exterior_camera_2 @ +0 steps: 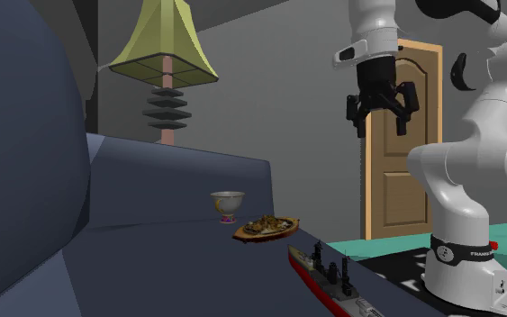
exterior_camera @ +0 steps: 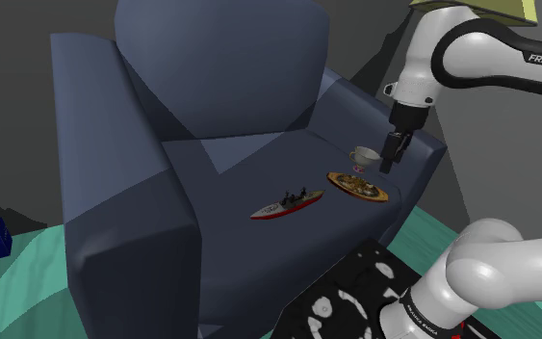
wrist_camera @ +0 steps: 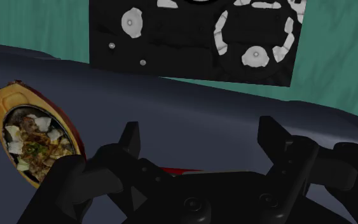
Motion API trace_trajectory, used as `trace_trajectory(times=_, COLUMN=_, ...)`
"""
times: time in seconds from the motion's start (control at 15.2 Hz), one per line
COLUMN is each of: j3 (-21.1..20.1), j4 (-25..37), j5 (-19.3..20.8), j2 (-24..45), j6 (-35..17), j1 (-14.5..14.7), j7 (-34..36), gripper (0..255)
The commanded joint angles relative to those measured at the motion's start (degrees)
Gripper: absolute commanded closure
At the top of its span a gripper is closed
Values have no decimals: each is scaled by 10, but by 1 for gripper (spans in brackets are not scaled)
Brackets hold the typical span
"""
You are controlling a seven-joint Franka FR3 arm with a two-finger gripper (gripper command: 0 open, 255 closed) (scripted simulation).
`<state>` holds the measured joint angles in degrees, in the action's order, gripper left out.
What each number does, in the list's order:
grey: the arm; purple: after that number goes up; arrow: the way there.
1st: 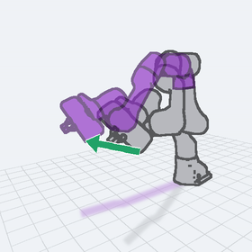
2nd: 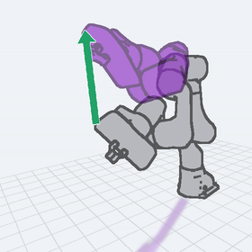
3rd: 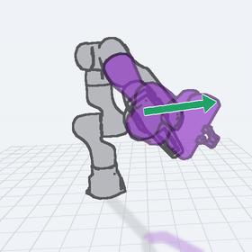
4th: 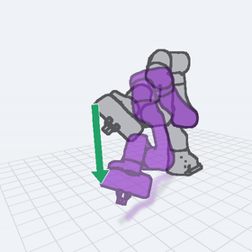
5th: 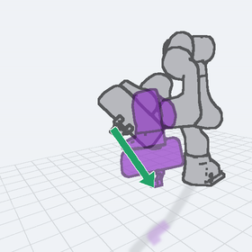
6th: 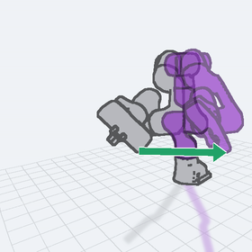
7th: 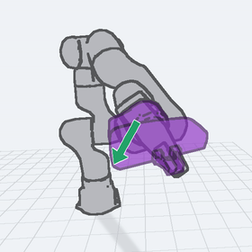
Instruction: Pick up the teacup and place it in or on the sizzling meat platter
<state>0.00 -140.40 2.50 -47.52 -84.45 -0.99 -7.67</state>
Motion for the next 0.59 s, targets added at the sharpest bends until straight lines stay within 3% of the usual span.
trace_trajectory(times=0.0, j3=0, j4=0, j5=0, j2=0, j6=0, j1=0, j7=0, gripper=0)
trace_trajectory(times=0.53, j3=53, j4=-26, j5=88, j2=83, j6=-129, j1=-37, j7=-52, gripper=0)
